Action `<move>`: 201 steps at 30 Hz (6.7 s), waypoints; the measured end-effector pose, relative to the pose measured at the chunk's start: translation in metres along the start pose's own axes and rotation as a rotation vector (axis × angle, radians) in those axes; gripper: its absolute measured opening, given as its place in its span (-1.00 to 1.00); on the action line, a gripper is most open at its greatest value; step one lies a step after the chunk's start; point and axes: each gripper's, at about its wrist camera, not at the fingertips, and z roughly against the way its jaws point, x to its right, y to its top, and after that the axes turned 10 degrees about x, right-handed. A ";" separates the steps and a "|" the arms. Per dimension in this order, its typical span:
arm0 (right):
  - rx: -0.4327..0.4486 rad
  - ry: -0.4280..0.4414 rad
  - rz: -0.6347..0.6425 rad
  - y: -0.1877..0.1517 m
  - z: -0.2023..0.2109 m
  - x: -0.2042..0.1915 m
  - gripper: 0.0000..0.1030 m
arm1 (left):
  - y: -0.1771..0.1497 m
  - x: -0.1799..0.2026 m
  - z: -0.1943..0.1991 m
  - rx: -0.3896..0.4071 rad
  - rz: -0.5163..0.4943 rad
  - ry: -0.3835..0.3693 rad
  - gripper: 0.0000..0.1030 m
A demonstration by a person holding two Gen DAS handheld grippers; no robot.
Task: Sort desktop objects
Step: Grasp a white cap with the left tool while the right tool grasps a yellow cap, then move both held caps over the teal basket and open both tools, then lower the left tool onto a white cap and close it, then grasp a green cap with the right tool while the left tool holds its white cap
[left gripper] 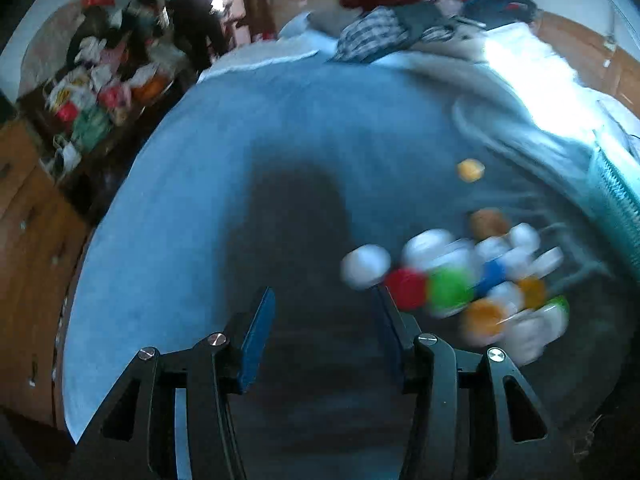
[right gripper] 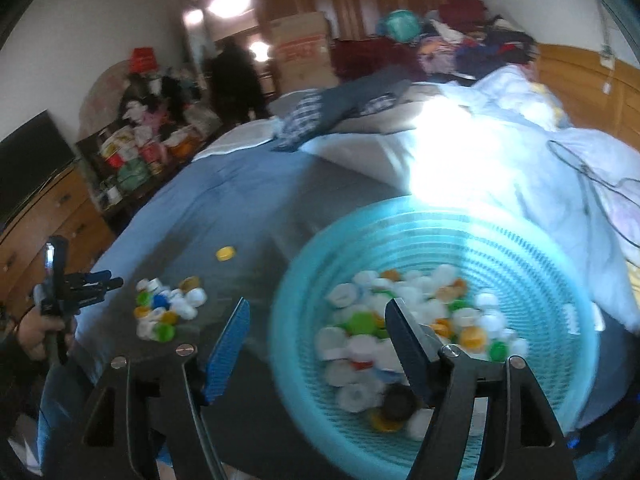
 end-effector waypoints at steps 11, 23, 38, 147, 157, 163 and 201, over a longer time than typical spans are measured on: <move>-0.068 0.018 0.054 -0.009 -0.030 -0.032 0.46 | 0.008 0.013 -0.061 -0.002 -0.071 -0.132 -0.16; -0.114 0.087 0.072 -0.002 -0.079 -0.069 0.20 | 0.007 0.013 -0.061 0.037 -0.002 -0.174 -0.52; -0.271 0.120 0.192 -0.005 -0.315 -0.159 0.13 | 0.004 -0.017 -0.059 0.087 0.184 -0.154 -0.52; -0.136 0.033 0.052 -0.025 -0.032 -0.026 0.60 | -0.042 0.006 0.042 0.081 0.422 0.056 0.24; -0.186 0.083 0.056 -0.044 -0.046 -0.043 0.61 | -0.042 0.037 0.042 0.073 0.245 -0.042 0.24; -0.185 0.079 0.035 -0.045 -0.047 -0.039 0.64 | -0.036 0.048 0.019 0.016 0.125 0.006 0.21; -0.168 0.159 0.095 -0.041 -0.053 -0.068 0.42 | -0.035 0.010 0.042 0.087 0.317 -0.170 0.15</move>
